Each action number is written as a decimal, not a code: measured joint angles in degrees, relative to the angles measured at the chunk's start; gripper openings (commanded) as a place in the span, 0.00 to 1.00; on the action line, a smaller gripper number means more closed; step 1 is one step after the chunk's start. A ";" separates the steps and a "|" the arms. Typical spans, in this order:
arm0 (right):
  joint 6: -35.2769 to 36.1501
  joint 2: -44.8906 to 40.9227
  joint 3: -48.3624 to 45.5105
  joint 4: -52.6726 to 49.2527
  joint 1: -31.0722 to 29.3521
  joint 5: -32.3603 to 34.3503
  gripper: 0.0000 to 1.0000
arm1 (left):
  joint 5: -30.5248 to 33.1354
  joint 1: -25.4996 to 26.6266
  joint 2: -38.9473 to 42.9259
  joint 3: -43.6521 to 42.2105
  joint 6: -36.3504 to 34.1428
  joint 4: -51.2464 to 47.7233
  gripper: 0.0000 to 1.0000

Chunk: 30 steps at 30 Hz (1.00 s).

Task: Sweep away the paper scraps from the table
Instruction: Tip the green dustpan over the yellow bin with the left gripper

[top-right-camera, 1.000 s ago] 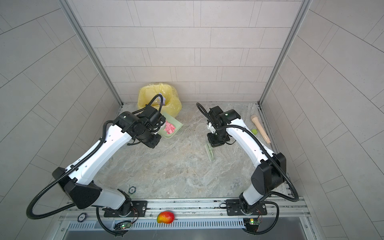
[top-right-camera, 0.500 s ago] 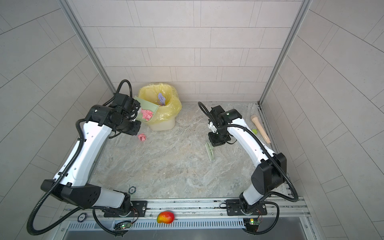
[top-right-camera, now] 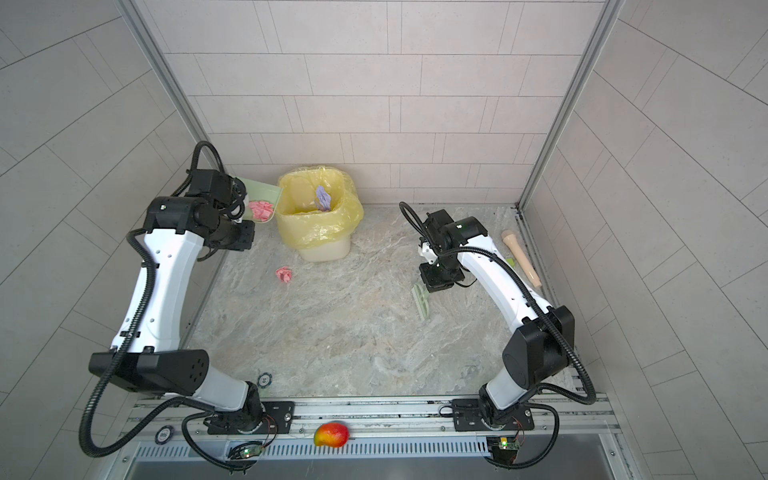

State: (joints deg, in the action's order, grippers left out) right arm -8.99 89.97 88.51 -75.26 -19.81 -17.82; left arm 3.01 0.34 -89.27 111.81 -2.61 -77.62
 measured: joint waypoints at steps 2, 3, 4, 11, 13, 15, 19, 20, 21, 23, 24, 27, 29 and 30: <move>0.13 -0.39 -0.24 0.04 0.35 -0.04 0.00 | 0.22 -0.13 -2.21 2.34 -0.09 0.04 0.00; 0.20 -0.68 -0.39 0.02 0.55 -0.09 0.00 | 0.33 -0.24 -3.61 3.80 -0.28 0.02 0.00; 0.24 -0.87 -0.48 -0.07 0.70 -0.15 0.00 | 0.39 -0.26 -4.76 4.92 -0.44 0.13 0.00; 1.09 -2.03 -0.81 -0.98 1.79 -0.42 0.00 | 2.62 -0.26 -12.13 12.94 -1.53 -0.39 0.00; 1.25 -2.08 -0.79 -1.25 1.90 -0.44 0.00 | 3.50 -0.22 -13.73 15.15 -1.88 -0.52 0.00; 1.31 -2.08 -0.81 -1.38 1.99 -0.46 0.00 | 4.61 0.13 -15.26 17.29 -2.27 -0.79 0.00; 1.36 -2.08 -0.79 -1.57 1.99 -0.74 0.00 | 8.59 1.57 -17.46 19.37 -3.45 -1.31 0.00; 1.36 -2.08 -0.79 -1.64 1.99 -0.83 0.00 | 9.90 2.38 -17.97 19.56 -3.80 -1.44 0.00; 1.36 -2.08 -0.79 -1.70 1.99 -0.85 0.00 | 11.23 3.23 -18.53 19.74 -4.22 -1.62 0.00; 1.42 -2.08 -0.79 -1.77 1.99 -0.87 0.00 | 13.90 4.85 -19.56 20.11 -4.98 -1.86 0.00; 1.46 -2.08 -0.79 -1.84 1.99 -0.87 0.00 | 15.37 5.66 -20.13 20.31 -5.42 -1.95 0.00; 1.51 -2.08 -0.79 -2.16 1.99 -0.87 0.00 | 19.54 7.69 -21.31 20.57 -6.75 -2.01 0.00; 1.51 -2.08 -0.79 -2.32 1.99 -0.87 0.00 | 22.53 8.98 -21.81 20.85 -7.67 -1.92 0.00; 1.51 -2.08 -0.79 -2.36 2.01 -0.87 0.00 | 24.26 9.66 -21.99 20.90 -8.22 -1.92 0.00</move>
State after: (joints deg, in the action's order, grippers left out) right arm -7.49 87.90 87.72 -77.62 -17.80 -18.70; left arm 27.27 10.00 -111.26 132.70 -10.83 -79.55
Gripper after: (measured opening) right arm 0.112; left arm 0.199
